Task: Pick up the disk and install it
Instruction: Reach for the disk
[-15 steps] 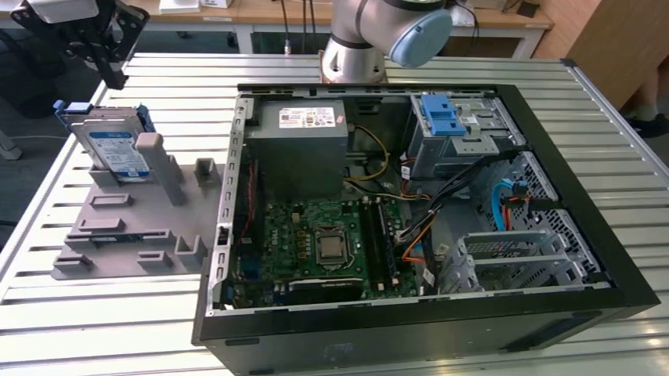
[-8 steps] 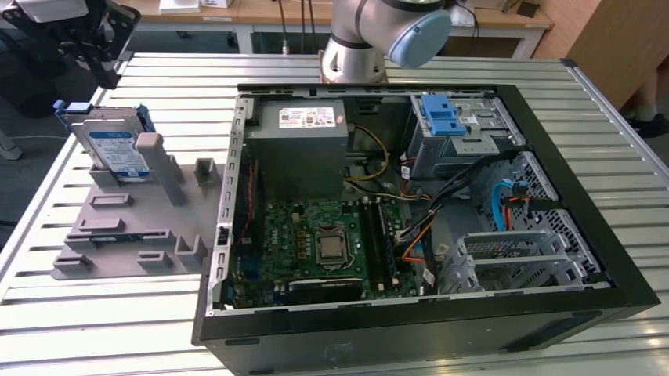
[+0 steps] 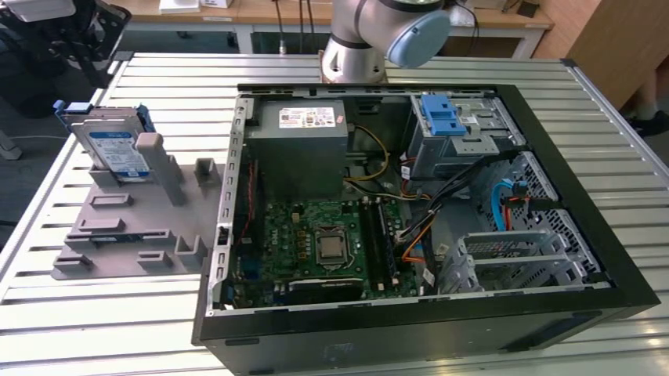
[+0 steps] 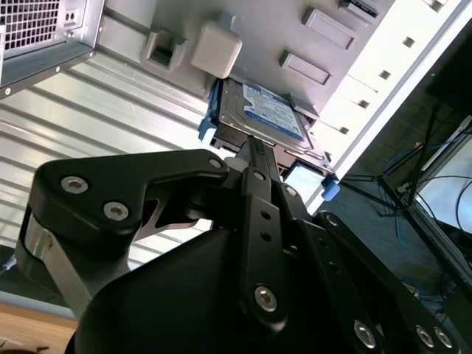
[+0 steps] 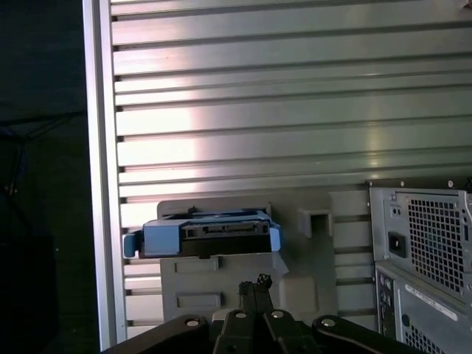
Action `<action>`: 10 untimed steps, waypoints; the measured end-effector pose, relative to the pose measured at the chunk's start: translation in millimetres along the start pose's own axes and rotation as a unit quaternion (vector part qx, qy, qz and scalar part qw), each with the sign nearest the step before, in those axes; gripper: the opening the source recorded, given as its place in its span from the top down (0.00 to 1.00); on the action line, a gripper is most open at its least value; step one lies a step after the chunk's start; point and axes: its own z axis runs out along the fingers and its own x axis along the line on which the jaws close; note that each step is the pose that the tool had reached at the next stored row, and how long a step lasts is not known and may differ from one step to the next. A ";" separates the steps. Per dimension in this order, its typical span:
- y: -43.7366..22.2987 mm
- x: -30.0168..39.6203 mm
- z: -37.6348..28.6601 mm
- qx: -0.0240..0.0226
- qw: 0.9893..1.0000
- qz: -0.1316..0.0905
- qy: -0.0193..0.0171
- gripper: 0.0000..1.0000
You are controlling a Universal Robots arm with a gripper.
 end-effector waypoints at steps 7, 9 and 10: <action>1.2 9.5 1.0 0.000 1.000 0.000 0.000 0.89; 1.7 12.3 1.5 0.000 1.000 0.000 0.000 0.89; 1.9 13.8 1.7 0.000 1.000 0.000 0.000 0.89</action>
